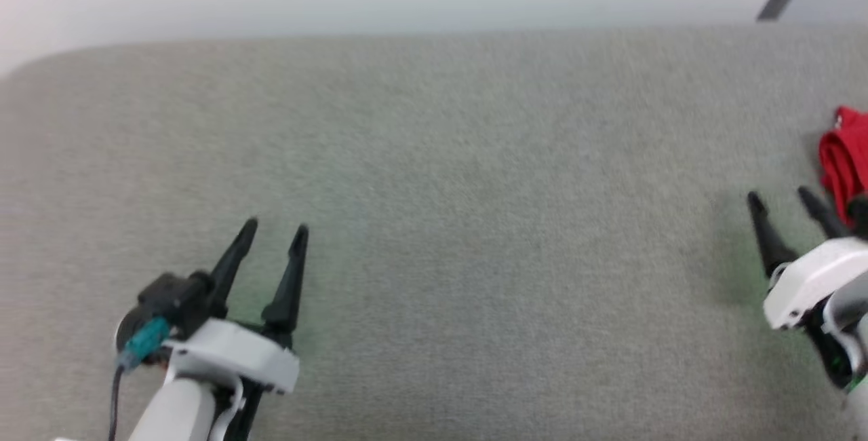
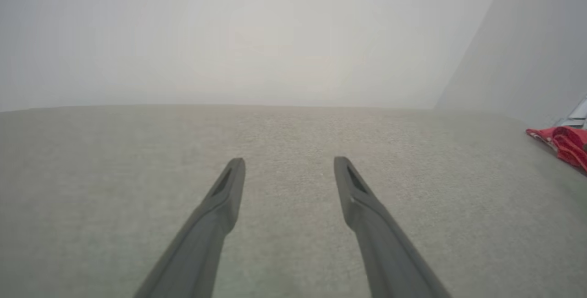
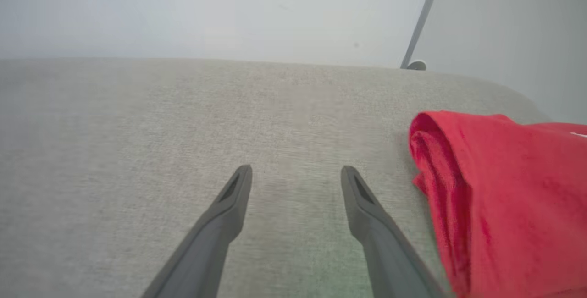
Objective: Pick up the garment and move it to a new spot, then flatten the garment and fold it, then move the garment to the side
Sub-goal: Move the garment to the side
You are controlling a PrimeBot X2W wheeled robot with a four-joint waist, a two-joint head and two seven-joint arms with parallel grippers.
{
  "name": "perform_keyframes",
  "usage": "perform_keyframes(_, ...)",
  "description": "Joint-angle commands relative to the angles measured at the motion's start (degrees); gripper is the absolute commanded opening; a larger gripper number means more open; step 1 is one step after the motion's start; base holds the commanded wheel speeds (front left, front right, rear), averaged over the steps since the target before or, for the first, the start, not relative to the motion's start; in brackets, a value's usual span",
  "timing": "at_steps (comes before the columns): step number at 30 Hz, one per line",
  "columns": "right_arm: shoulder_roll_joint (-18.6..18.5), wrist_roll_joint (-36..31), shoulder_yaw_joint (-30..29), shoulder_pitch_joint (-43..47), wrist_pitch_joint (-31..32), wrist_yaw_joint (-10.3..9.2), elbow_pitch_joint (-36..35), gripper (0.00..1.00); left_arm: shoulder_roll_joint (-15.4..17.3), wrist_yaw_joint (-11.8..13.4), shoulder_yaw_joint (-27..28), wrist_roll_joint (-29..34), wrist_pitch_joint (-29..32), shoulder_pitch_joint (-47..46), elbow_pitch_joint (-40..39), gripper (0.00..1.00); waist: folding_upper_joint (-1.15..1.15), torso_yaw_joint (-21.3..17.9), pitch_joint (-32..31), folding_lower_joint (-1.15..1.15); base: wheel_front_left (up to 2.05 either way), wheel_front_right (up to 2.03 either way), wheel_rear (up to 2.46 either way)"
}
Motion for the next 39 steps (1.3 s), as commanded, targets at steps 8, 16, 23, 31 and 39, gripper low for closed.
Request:
perform_keyframes(8,2.7,3.1,1.9,7.5,-6.2,-0.07,-2.7,1.00,-0.6,-0.1,3.7,0.1,0.0,8.2,1.9,1.00,0.00,8.0,-13.1,0.00,0.00,0.00,0.00)
perform_keyframes(16,4.6,2.9,-1.0,14.0,-8.5,-0.07,-6.6,1.00,-1.5,-0.1,6.1,0.4,0.0,13.8,0.2,1.00,0.00,9.8,-16.4,0.00,0.00,0.00,0.00)
perform_keyframes(23,5.8,1.7,-4.5,20.9,-9.0,-0.07,-11.4,1.00,-2.1,-0.1,7.0,1.2,0.0,17.6,-2.0,1.00,0.00,10.5,-18.3,0.00,0.00,0.00,0.00)
perform_keyframes(31,6.7,-0.8,-8.4,27.2,-7.9,-0.07,-17.3,1.00,-2.7,-0.1,7.8,1.8,0.0,21.2,-5.0,1.00,0.00,10.3,-18.7,0.00,0.00,0.00,0.00)
perform_keyframes(39,9.8,-3.6,-13.8,35.3,-5.1,-0.07,-26.3,1.00,-3.6,-0.1,9.0,2.9,0.0,25.2,-8.7,1.00,0.00,10.0,-19.0,0.00,0.00,0.00,0.00)
